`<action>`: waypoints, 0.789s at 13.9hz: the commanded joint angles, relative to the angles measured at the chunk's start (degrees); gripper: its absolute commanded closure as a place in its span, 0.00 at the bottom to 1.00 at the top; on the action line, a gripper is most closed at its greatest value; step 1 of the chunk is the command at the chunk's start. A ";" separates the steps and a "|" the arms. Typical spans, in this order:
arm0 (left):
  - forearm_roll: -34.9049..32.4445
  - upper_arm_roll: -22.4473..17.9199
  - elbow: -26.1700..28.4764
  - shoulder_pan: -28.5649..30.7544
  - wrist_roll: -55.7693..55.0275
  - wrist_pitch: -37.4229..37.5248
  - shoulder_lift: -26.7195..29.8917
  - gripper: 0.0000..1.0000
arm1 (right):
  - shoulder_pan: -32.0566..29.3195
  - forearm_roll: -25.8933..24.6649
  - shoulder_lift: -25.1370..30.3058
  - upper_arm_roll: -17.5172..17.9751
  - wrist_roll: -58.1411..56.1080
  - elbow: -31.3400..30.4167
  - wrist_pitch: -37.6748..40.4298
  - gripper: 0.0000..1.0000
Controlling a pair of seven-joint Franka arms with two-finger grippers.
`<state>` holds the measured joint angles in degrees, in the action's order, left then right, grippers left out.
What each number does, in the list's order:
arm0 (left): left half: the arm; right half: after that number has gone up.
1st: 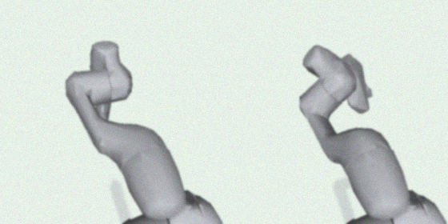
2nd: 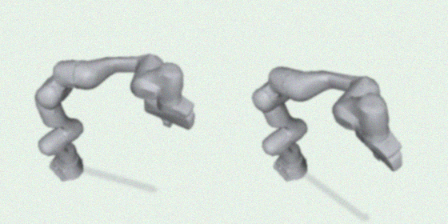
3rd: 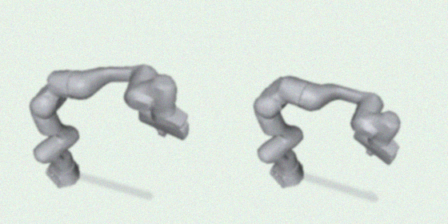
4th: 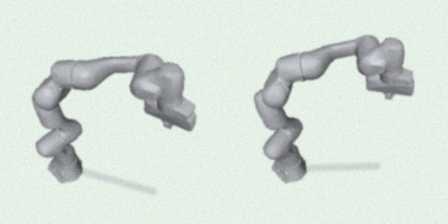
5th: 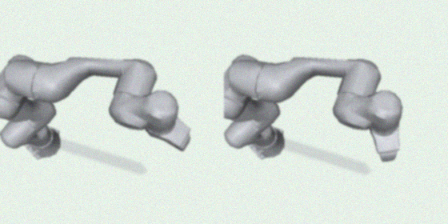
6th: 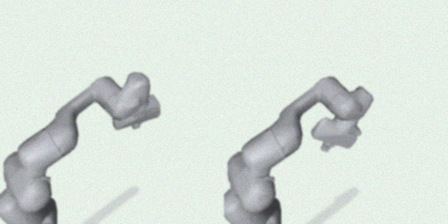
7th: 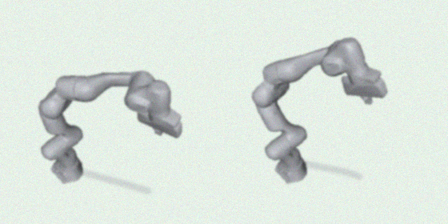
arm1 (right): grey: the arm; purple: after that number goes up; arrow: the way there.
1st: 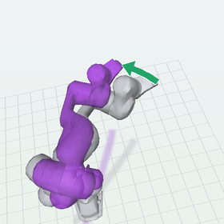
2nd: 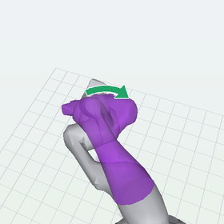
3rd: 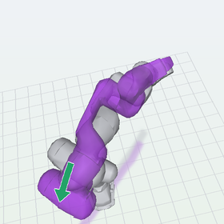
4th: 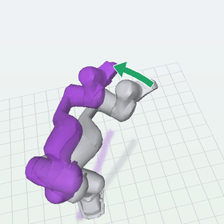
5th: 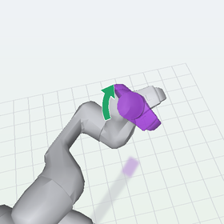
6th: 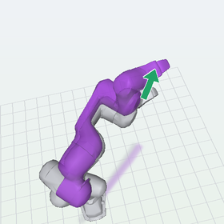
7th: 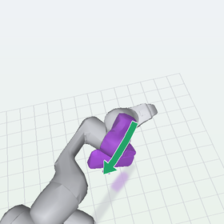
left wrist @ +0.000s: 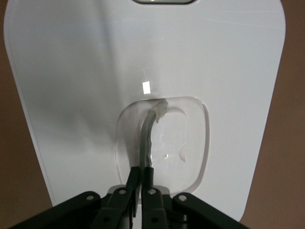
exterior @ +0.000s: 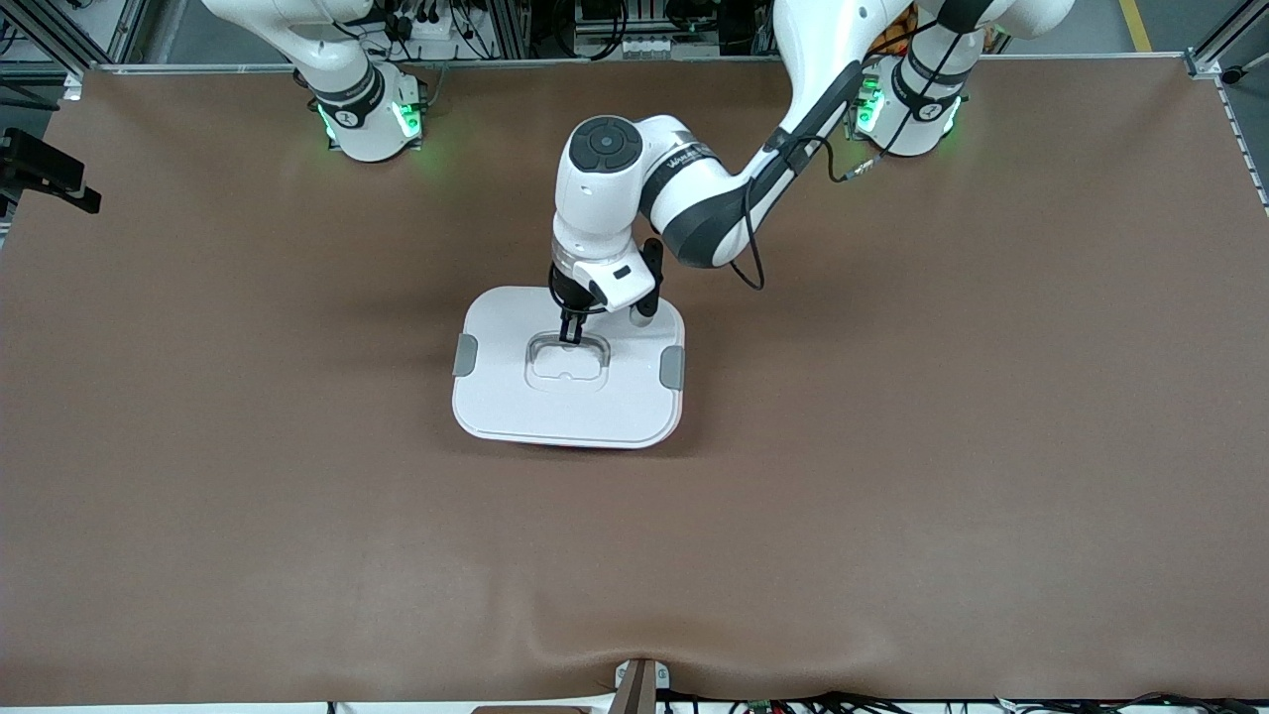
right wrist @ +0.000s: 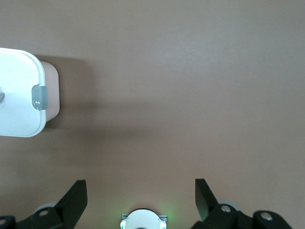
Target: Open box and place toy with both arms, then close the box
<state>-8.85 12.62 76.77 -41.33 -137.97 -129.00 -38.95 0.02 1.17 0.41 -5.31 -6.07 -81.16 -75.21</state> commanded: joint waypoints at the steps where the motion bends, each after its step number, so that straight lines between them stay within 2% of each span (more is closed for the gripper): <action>1: -1.35 -0.05 1.53 0.10 1.29 0.59 0.98 1.00 | 0.51 0.76 0.82 -0.14 2.98 -1.63 -0.47 0.00; 11: -1.26 0.12 4.17 0.37 2.09 0.59 3.09 1.00 | 0.51 0.76 0.64 0.13 3.26 -1.46 -0.56 0.00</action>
<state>-8.85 12.66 78.37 -41.31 -136.14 -128.99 -38.28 0.06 1.29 0.40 -5.01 -3.93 -82.11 -75.48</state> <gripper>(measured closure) 0.943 0.000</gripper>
